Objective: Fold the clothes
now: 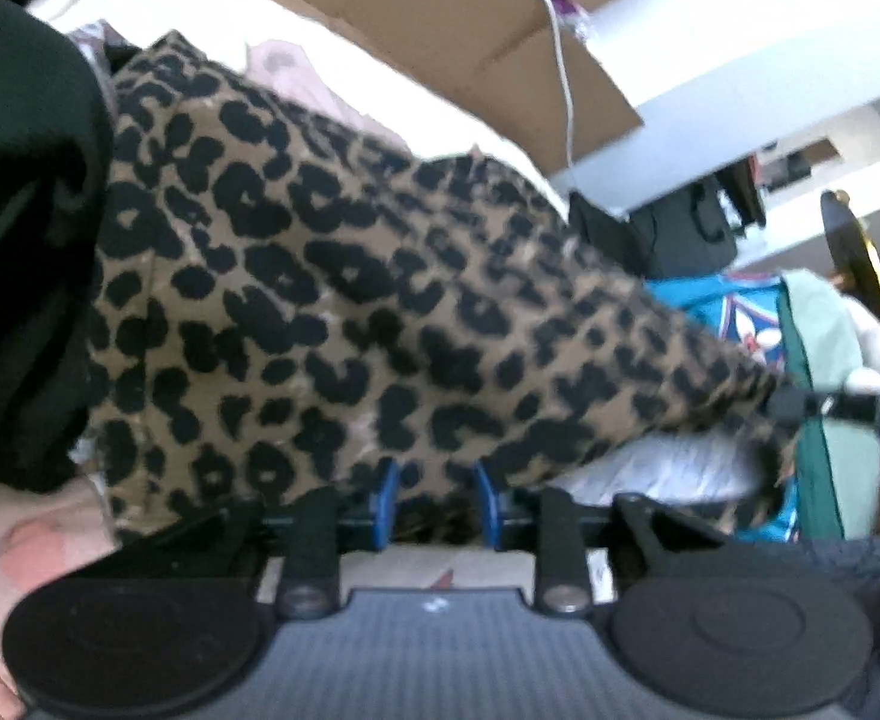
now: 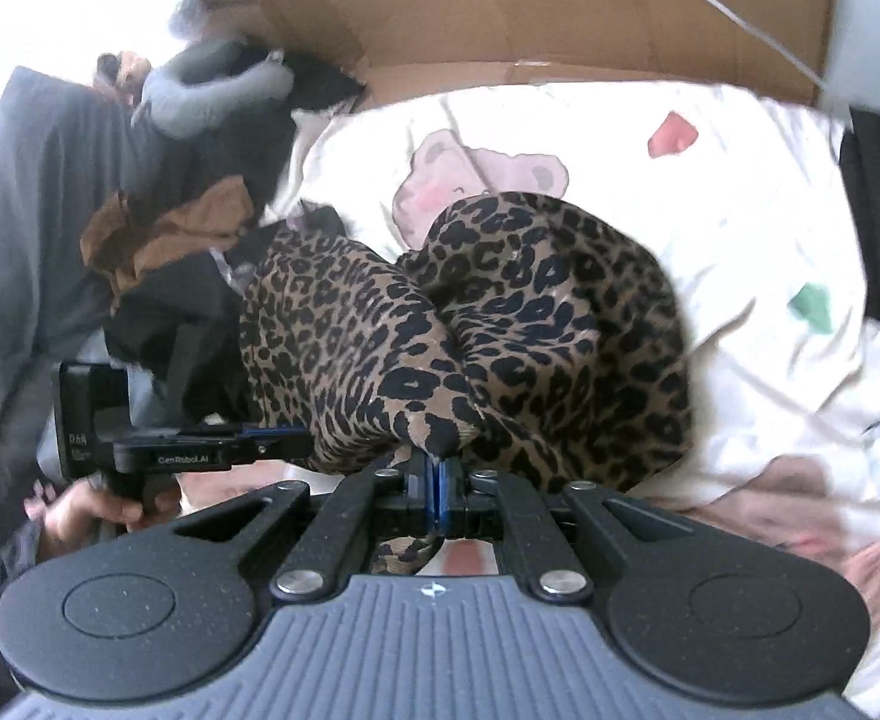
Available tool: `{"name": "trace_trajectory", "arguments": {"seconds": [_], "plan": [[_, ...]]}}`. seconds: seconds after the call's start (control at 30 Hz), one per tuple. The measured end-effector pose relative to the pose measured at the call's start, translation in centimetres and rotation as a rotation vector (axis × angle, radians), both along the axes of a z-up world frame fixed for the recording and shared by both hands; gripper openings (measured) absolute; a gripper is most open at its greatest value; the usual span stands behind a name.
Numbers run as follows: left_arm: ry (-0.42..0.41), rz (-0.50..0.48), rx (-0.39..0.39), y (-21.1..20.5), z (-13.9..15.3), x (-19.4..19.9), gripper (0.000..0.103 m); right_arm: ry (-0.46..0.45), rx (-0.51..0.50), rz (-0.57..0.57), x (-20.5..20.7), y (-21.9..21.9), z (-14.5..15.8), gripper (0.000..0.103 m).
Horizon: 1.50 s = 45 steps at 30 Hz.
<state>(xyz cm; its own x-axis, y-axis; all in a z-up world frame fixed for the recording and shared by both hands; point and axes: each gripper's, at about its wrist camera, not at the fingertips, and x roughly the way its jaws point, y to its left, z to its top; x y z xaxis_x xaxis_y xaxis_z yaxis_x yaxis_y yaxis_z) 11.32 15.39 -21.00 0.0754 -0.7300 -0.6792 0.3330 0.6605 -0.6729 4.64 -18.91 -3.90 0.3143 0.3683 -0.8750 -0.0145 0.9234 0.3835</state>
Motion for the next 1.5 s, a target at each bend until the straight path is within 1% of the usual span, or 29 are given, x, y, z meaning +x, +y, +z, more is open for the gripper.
{"name": "trace_trajectory", "arguments": {"seconds": [0.1,0.17,0.2,0.23,0.27,0.3,0.37,0.43,0.5,0.57,0.6,0.67,0.73,0.77,0.8,0.83,0.87,0.9,0.93,0.97,1.0,1.07,1.2,1.3,1.37,1.4,1.5], "plan": [[0.009,-0.013,0.022,-0.3,-0.4,-0.1,0.030,0.039,-0.077,0.087,1.3,-0.7,1.4,0.000],[0.005,0.034,0.006,0.5,-0.1,0.5,0.031,0.062,-0.132,0.121,2.0,-1.4,1.7,0.000],[-0.010,0.065,0.013,1.0,0.1,0.8,0.039,0.076,-0.158,0.131,2.3,-2.0,1.7,0.000],[-0.024,0.095,0.021,1.4,0.3,1.2,0.044,0.093,-0.181,0.135,2.5,-2.4,1.4,0.000],[-0.039,0.126,0.029,1.9,0.5,1.5,0.053,0.117,-0.204,0.138,2.7,-3.1,1.0,0.000],[-0.063,0.150,0.053,2.1,0.7,1.7,0.055,0.138,-0.222,0.144,2.8,-3.6,0.5,0.000],[-0.049,0.178,0.069,2.3,0.2,2.2,0.055,0.196,-0.239,0.169,2.3,-4.5,-1.1,0.000],[-0.033,0.203,0.089,2.3,-0.4,2.6,0.058,0.249,-0.238,0.201,1.7,-4.8,-2.8,0.000],[-0.031,0.217,0.150,2.0,-1.1,3.0,0.058,0.292,-0.229,0.232,0.8,-4.8,-4.2,0.000],[-0.038,0.223,0.189,1.7,-1.4,3.5,0.060,0.313,-0.218,0.253,-0.3,-4.7,-5.4,0.000],[-0.042,0.222,0.178,1.4,-1.3,3.8,0.063,0.319,-0.198,0.242,-0.7,-4.8,-5.9,0.000],[-0.044,0.214,0.153,0.9,-1.2,4.1,0.064,0.350,-0.168,0.277,-1.6,-4.4,-6.5,0.001],[-0.042,0.199,0.125,0.4,-1.0,4.5,0.061,0.337,-0.163,0.331,-2.2,-3.7,-6.6,0.005],[-0.040,0.191,0.110,0.1,-0.9,4.6,0.055,0.338,-0.153,0.339,-2.3,-3.7,-6.8,0.005],[-0.027,0.180,0.090,-0.3,-1.0,4.6,0.040,0.341,-0.146,0.338,-2.2,-3.8,-6.9,0.007],[-0.011,0.169,0.077,-0.7,-1.2,4.6,0.030,0.336,-0.144,0.338,-1.9,-3.7,-6.8,0.009],[0.005,0.157,0.063,-1.1,-1.5,4.6,0.011,0.330,-0.142,0.337,-1.6,-3.7,-6.7,0.011],[0.016,0.138,0.060,-1.4,-1.6,4.1,0.004,0.315,-0.139,0.342,-1.6,-3.7,-6.5,0.016],[0.014,0.119,0.062,-1.6,-1.7,3.8,0.005,0.300,-0.135,0.344,-1.3,-3.7,-6.2,0.028],[0.011,0.099,0.065,-1.9,-1.7,3.5,0.005,0.284,-0.130,0.346,-1.0,-3.7,-6.0,0.035],[-0.005,0.075,0.077,-2.3,-1.7,3.1,0.005,0.269,-0.128,0.346,-0.7,-3.6,-5.8,0.040],[-0.023,0.031,0.091,-2.7,-1.8,2.3,0.005,0.245,-0.127,0.353,-0.1,-3.5,-5.6,0.040],[-0.007,-0.026,0.060,-3.6,-2.1,1.4,0.003,0.191,-0.142,0.338,1.1,-3.1,-5.8,0.040],[0.002,-0.043,0.043,-3.5,-2.3,0.8,0.003,0.142,-0.167,0.346,1.7,-2.3,-6.0,0.047],[0.005,-0.051,0.031,-3.2,-2.1,0.5,0.003,0.128,-0.167,0.367,2.2,-1.6,-6.1,0.050],[0.005,-0.056,0.023,-3.4,-2.1,0.4,0.003,0.121,-0.166,0.378,2.4,-1.3,-6.2,0.054],[0.014,-0.083,0.005,-3.4,-2.1,-0.5,0.003,0.112,-0.167,0.395,3.3,-0.3,-6.9,0.058]]}}
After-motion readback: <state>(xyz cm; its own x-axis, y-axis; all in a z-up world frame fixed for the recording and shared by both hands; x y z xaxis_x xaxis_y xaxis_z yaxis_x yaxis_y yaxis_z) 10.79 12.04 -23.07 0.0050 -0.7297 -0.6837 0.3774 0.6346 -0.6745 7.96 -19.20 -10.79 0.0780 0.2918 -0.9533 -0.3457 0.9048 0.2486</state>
